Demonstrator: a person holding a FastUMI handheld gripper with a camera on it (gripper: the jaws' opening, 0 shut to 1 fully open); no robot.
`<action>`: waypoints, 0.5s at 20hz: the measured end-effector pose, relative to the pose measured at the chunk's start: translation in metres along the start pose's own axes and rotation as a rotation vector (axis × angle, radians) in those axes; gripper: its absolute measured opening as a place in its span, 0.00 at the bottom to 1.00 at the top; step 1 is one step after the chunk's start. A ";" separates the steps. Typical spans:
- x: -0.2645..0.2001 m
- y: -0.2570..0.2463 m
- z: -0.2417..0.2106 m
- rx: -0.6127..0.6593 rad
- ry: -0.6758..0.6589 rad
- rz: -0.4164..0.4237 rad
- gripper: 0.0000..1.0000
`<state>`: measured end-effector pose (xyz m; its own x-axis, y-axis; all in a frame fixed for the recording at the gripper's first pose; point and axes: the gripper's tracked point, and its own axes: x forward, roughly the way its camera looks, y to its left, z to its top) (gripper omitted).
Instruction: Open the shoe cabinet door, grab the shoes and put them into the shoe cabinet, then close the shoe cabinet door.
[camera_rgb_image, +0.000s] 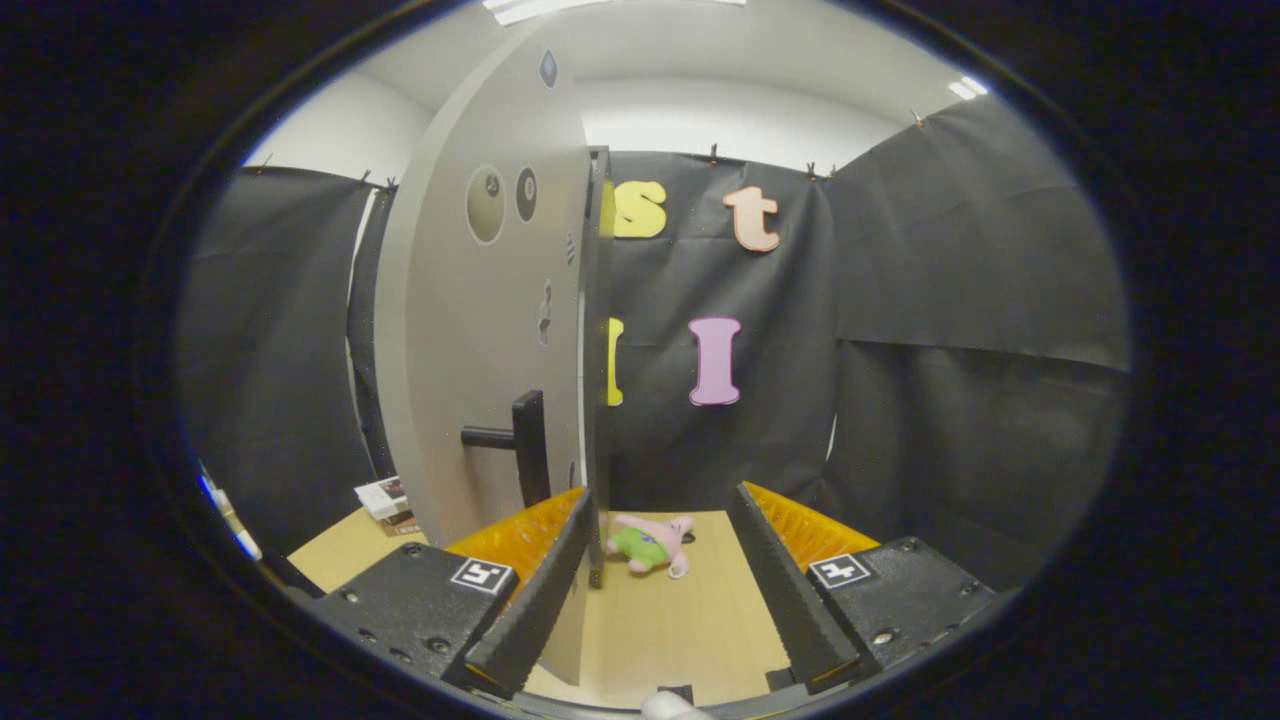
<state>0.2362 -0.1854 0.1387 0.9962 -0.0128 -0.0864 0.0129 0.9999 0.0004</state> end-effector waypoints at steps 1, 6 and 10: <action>-0.002 0.005 -0.002 0.010 0.003 0.002 0.93; -0.006 0.033 -0.003 0.017 0.002 -0.006 0.93; -0.007 0.064 -0.004 0.028 0.002 0.005 0.93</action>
<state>0.2294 -0.1218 0.1352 0.9961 -0.0075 -0.0881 0.0101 0.9995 0.0292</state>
